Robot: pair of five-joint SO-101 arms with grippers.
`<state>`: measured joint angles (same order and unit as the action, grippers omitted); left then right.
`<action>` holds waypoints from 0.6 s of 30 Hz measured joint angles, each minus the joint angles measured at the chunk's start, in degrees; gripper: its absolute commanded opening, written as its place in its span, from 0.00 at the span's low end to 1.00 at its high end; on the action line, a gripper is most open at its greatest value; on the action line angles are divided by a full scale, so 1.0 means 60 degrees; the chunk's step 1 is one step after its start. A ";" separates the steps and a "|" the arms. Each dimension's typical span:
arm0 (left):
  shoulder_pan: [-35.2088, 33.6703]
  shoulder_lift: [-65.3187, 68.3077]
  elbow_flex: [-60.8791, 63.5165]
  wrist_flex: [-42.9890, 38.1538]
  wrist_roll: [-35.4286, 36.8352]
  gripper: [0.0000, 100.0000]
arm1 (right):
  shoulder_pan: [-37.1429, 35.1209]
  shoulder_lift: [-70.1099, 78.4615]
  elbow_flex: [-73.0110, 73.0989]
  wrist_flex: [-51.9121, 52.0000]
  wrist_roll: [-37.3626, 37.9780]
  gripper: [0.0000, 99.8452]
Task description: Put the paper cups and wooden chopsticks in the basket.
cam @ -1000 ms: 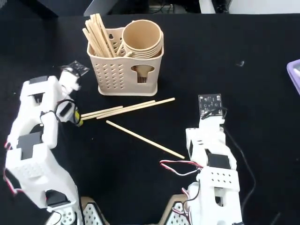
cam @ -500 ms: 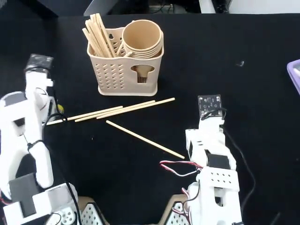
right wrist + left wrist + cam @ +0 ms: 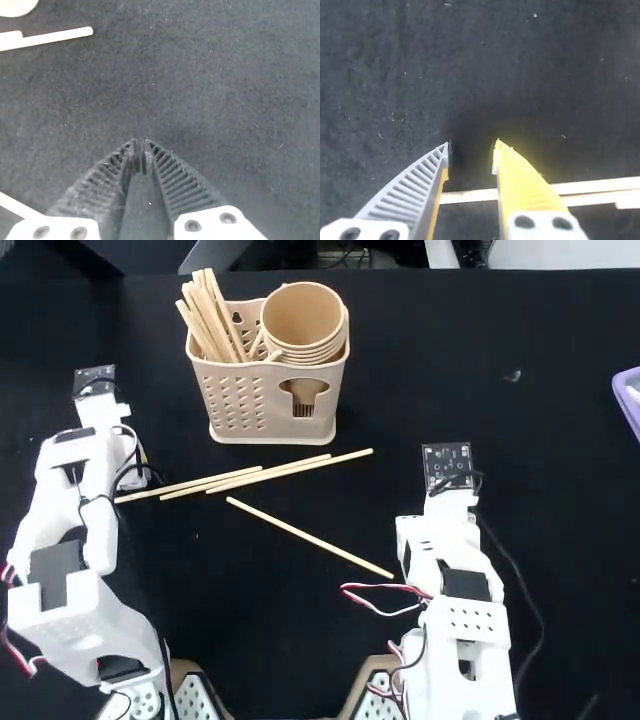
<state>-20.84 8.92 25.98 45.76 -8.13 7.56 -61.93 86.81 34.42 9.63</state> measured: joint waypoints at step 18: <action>0.0440 -0.4674 0.4703 -0.0073 -0.2286 0.16 | 0.0000 0.0000 0.0000 0.0000 0.0000 0.02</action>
<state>-18.20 -19.12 54.20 45.32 -21.85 7.56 -61.93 86.81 34.42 9.63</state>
